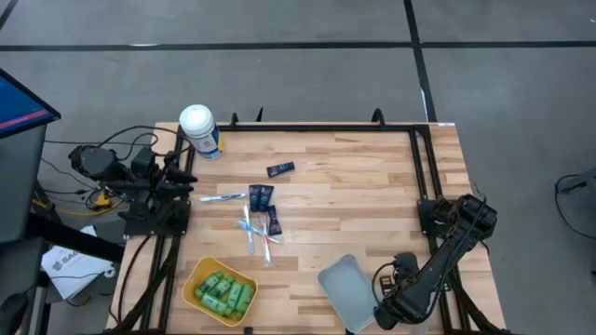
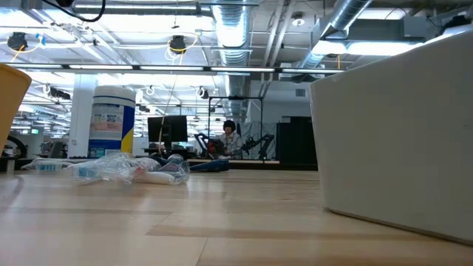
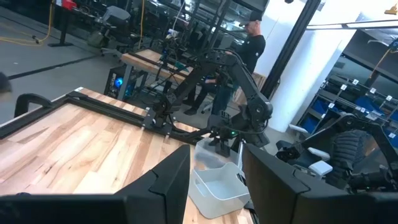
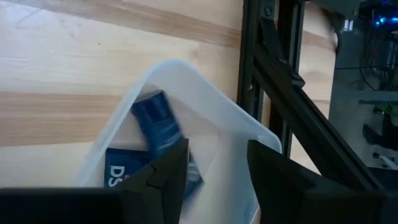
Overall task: Pick & Place Travel size toiletries
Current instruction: Put the blue shave cream into the transparent bin
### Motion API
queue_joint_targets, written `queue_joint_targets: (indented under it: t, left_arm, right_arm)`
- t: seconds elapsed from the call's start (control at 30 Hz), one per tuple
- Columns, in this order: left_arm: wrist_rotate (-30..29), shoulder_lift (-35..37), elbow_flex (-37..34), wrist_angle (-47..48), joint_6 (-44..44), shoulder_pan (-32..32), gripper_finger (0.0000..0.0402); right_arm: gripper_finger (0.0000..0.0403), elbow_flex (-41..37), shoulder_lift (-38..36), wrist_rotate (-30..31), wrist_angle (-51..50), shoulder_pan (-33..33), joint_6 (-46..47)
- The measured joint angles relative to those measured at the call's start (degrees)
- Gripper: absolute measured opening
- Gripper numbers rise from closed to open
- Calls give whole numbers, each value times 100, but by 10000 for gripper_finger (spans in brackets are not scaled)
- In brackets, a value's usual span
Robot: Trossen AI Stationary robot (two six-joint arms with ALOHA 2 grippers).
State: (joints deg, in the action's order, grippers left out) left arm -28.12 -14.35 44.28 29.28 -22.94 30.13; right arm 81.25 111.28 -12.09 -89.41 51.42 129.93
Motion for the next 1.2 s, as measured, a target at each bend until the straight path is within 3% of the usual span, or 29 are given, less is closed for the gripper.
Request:
queue_joint_targets:
  t: [0.13,0.27,0.37,0.5,0.63,0.83,1.07,1.2]
  left_arm:
    - [-390,0,1,-15,-108,0,143]
    - [-640,-162,1,-26,-66,0,158]
    - [-690,-522,1,-26,104,0,182]
    - [-1264,-1220,1,39,43,-43,216]
    - [-1455,-1889,1,596,-841,-556,234]
    - [-116,-2893,1,1261,-1659,-2005,232]
    - [1163,-4221,1,1044,-1219,-3607,231]
    - [1484,-5002,1,855,-905,-4189,231]
  right_arm:
    - [166,56,0,33,9,-7,0]
    - [200,324,0,478,-58,-51,-125]
    - [229,540,1,872,-60,-128,-260]
    - [248,808,2,1230,-58,-283,-453]
    - [249,1011,2,1403,-56,-512,-908]
    - [249,1151,2,1696,-59,-879,-1490]
    - [249,1228,2,1969,-58,-1131,-1655]
    - [249,1228,2,1992,-58,-1147,-1652]
